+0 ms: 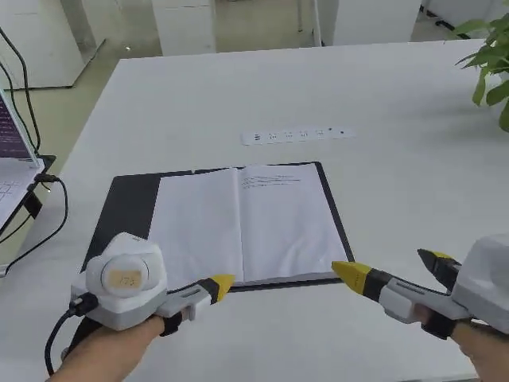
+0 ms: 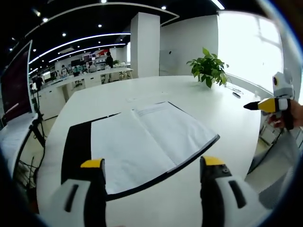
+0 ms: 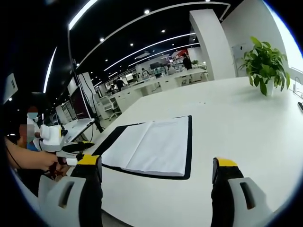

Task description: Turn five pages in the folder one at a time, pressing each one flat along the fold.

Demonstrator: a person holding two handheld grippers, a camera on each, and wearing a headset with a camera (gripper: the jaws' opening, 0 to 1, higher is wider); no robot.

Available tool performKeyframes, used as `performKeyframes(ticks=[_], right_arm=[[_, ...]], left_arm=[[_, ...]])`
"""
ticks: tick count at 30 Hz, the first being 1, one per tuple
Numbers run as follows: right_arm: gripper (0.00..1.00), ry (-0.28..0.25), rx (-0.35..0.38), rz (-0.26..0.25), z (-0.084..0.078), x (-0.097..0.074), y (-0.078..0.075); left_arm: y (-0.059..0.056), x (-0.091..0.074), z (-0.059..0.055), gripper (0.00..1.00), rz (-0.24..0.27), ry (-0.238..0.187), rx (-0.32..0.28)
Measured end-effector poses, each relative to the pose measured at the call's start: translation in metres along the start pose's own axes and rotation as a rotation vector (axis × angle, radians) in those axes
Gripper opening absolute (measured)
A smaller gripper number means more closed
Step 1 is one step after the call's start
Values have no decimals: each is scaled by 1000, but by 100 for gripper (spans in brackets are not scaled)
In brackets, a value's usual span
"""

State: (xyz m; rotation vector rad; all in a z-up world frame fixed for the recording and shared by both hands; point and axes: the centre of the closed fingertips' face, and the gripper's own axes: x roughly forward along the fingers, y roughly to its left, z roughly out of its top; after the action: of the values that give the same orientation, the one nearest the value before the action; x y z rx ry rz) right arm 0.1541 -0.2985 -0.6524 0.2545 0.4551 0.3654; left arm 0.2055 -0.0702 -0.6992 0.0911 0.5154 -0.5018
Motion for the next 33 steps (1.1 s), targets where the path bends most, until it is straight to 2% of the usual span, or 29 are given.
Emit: performKeyframes(ticks=[6, 13, 19, 25, 33], right_arm=[[96, 13, 4, -2, -4, 2, 0], [96, 17, 14, -13, -6, 3, -3], [95, 14, 19, -16, -4, 5, -3], [95, 21, 28, -15, -7, 9, -3], [94, 25, 44, -16, -10, 11, -2]], left_arm=[[-25, 36, 4, 75, -58, 21, 39], [-53, 73, 12, 71, -102, 15, 64], [-72, 100, 11, 64, -124, 29, 87], [-83, 119, 5, 60, -126, 55, 87], [-91, 133, -7, 55, -112, 85, 84]])
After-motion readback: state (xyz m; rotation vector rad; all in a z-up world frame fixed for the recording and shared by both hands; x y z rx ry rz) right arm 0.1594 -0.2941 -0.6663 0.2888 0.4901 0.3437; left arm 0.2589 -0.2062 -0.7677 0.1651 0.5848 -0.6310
